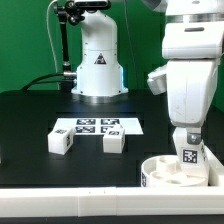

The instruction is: Assemble stool

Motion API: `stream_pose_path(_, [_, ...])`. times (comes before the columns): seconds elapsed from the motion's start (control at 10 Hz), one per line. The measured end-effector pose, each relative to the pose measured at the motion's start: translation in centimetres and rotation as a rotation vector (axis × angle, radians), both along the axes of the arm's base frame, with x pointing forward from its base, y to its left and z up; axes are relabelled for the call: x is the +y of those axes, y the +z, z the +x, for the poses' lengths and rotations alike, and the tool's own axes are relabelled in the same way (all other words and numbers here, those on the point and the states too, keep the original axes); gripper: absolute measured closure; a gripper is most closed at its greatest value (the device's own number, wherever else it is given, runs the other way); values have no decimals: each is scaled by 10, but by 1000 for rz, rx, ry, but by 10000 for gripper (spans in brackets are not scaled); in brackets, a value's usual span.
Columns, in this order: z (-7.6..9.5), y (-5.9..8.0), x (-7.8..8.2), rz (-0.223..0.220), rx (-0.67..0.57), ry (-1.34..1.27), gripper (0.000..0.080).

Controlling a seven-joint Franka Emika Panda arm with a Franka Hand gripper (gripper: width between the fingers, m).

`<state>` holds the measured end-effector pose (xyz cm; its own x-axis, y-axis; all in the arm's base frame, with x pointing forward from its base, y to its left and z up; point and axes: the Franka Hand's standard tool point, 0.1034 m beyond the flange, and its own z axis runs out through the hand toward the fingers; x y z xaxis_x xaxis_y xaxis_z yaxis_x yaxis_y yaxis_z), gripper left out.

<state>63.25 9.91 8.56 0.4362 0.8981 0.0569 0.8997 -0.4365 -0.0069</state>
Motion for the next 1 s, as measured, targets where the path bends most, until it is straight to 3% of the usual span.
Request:
stream_pose_path(0.3, [0,0,0,5,10,-171,466])
stream_pose_path(1.0, [0,-1,6,32,51,-946,465])
